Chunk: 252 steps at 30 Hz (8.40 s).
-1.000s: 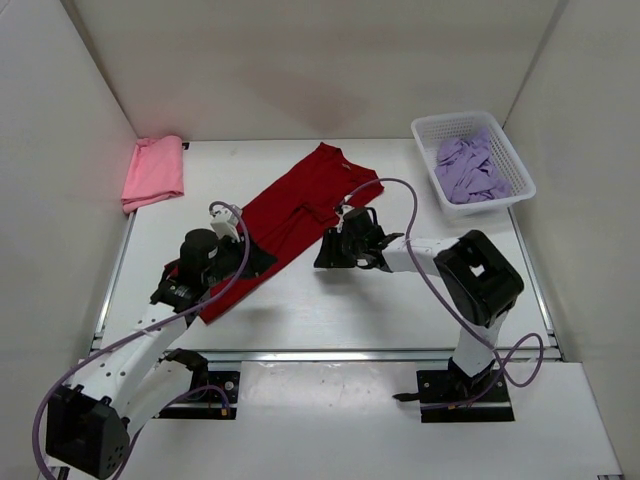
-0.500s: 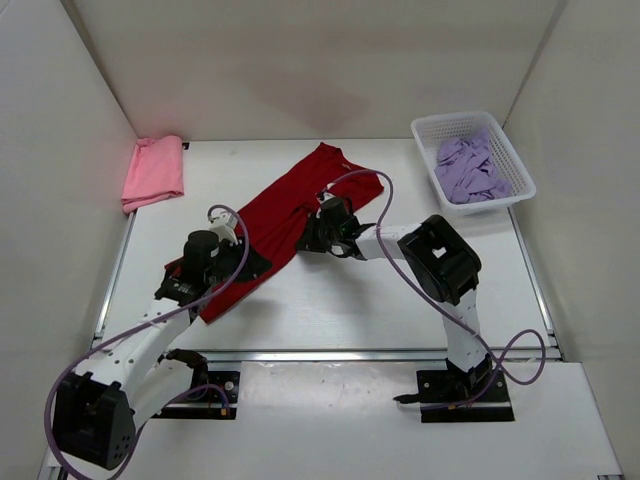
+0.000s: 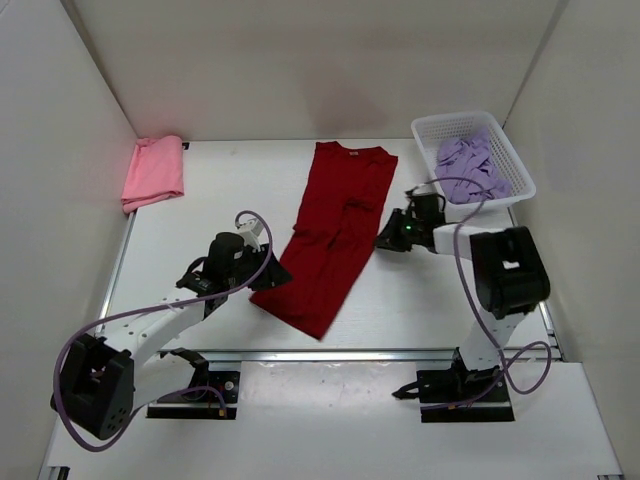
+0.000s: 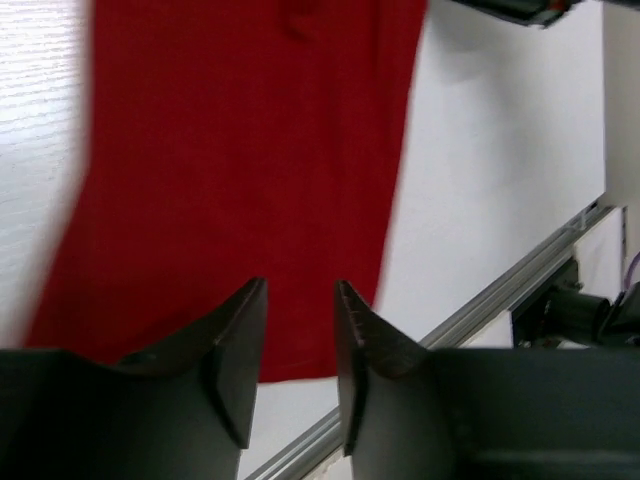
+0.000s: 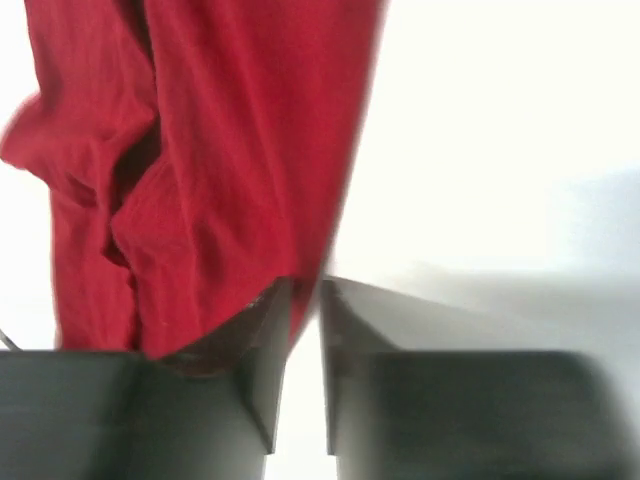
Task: Fold and stack the t-shirts
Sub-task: Rotate the tshirt 90 degrees, then grab the bottom of the folded rectangular tshirt with both arms, then fold the folded rectangular tshirt in 1/3 of the way, then grab one side of the 2/3 rectangular tshirt with both arms
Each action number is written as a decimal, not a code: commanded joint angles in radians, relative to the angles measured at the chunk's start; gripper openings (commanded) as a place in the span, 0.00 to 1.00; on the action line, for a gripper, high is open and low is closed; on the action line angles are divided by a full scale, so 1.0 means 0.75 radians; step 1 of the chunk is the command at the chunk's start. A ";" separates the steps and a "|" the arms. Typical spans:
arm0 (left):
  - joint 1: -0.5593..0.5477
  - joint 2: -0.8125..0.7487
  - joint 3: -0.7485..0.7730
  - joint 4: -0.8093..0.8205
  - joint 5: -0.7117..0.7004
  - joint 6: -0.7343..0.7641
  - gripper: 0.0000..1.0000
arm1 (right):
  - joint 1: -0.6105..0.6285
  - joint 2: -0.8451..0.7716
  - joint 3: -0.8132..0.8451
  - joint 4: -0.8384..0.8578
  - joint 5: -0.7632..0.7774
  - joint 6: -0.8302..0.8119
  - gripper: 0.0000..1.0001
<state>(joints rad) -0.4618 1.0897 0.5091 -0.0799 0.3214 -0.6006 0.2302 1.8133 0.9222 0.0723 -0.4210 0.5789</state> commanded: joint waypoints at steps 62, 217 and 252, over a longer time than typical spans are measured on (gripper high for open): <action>-0.231 0.048 -0.268 0.139 0.007 -0.144 0.43 | 0.462 -1.170 -1.031 -0.115 0.007 0.353 0.32; 0.012 0.850 0.166 0.620 -0.005 -0.298 0.21 | -0.047 -0.260 -0.540 0.417 -0.114 0.036 0.13; 0.180 0.135 0.500 -0.176 0.050 -0.134 0.00 | 0.057 -0.766 -0.008 -0.395 -0.030 -0.170 0.00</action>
<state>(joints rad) -0.3832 1.0657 0.6846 -0.2943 0.3870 -0.7574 0.3378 1.1309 0.7425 -0.2638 -0.4259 0.5705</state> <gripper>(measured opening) 0.060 0.031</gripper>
